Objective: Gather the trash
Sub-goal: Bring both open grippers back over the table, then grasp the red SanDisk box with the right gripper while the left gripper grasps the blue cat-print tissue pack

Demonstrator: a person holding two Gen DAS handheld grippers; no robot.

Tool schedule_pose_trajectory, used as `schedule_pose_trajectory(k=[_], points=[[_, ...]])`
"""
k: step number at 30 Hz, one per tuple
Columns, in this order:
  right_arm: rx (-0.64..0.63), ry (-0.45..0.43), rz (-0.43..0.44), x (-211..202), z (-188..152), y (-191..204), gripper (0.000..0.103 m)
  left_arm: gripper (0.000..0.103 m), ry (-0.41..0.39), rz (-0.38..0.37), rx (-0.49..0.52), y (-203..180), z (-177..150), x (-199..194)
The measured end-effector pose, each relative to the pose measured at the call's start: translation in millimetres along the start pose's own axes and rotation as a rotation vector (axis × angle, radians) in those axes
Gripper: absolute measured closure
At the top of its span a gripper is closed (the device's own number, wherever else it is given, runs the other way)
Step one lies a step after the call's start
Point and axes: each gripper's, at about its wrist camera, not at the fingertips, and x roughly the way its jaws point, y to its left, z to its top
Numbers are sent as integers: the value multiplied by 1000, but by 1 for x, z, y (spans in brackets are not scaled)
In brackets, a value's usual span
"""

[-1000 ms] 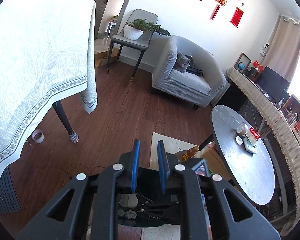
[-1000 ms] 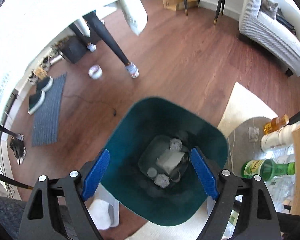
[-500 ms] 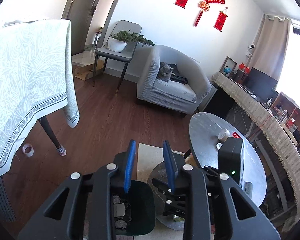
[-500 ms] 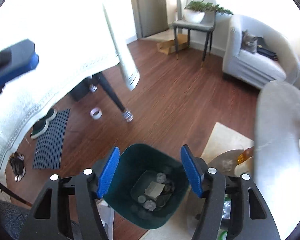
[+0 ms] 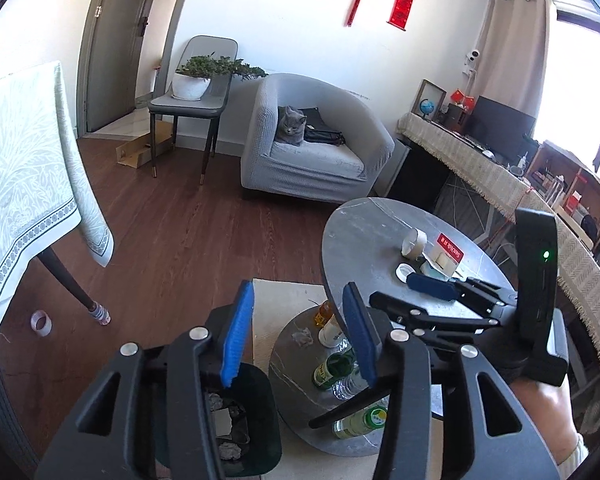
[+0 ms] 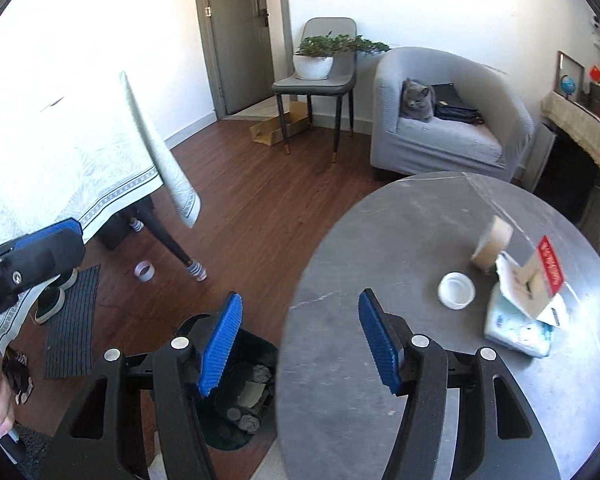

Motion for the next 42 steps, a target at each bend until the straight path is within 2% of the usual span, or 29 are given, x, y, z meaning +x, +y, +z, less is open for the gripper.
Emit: schedule_pose_trajectory(k=[5,10,17,22,25,28,31,42], points=[[54,-35,-62,-14,2,-45,41,48,29,-19,52,-27,1,27],[122,-48,-125,-22,1,-89,41,47,64,-37,94,-51,2,57],[172,-57,-147,-23,3,-129,41,44,104,-65,127,-75,3,93],[199,-41,-160,-14,2,-153,41,42,137,-81,114,-82,1,120],[235,-16,-165,-6,-2,-162,48,42,152,-93,120,-85,-5,132],[264,2,-179,0,-5,-173,53,41,175,-69,154,-92,-9,145],[275,4,-183,3,-6,-177,56,41,181,-91,148,-95,-9,152],[320,25,-159,23,-6,-192,93,40,217,-210,95,-117,-12,164]])
